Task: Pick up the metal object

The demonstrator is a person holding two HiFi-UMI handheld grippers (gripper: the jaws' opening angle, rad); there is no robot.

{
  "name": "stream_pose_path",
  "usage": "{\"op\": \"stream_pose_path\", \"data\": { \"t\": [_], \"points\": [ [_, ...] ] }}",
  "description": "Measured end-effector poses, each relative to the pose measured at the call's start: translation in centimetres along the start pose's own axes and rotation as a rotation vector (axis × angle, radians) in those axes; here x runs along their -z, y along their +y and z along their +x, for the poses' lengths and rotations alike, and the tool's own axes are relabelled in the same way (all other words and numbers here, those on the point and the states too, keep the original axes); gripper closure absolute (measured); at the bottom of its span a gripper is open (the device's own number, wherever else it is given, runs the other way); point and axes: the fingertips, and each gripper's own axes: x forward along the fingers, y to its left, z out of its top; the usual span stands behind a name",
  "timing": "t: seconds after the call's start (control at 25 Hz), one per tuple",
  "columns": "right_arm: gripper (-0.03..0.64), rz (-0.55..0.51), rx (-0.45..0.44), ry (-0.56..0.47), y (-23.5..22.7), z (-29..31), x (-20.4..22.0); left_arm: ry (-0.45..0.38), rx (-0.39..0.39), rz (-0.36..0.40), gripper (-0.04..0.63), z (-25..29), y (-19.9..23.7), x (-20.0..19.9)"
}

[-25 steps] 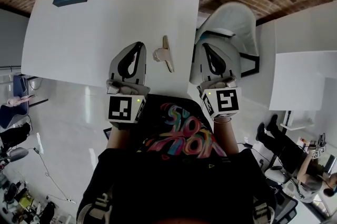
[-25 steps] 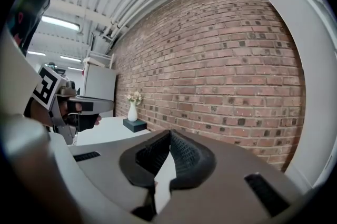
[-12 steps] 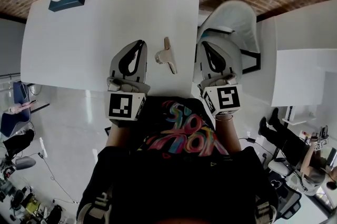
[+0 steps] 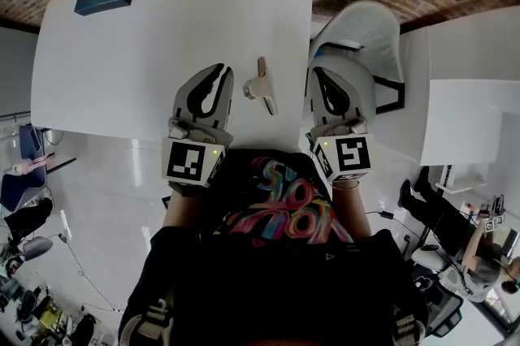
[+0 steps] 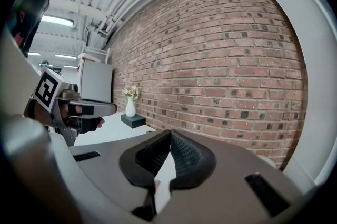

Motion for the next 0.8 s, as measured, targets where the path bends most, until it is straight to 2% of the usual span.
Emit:
{"op": "stream_pose_path", "data": {
  "t": [0.04, 0.12, 0.36, 0.64, 0.8],
  "points": [
    [0.600, 0.001, 0.002, 0.001, 0.0, 0.0, 0.0, -0.002, 0.010, -0.009, 0.552, 0.0, -0.1, 0.0],
    [0.600, 0.004, 0.002, 0.006, 0.1, -0.1, 0.2, 0.020, 0.036, -0.011, 0.470, 0.0, -0.3, 0.5],
    [0.600, 0.021, 0.016, 0.014, -0.2, -0.2, 0.9, 0.048, 0.078, -0.032, 0.394, 0.4, -1.0, 1.9],
    [0.600, 0.017, 0.010, 0.040, 0.2, -0.4, 1.8, 0.091, 0.116, -0.051, 0.365, 0.3, -1.5, 4.0],
    [0.600, 0.014, -0.001, 0.036, 0.7, -0.4, 2.4, 0.143, 0.146, -0.053, 0.354, 0.3, -1.6, 5.9]
  ]
}}
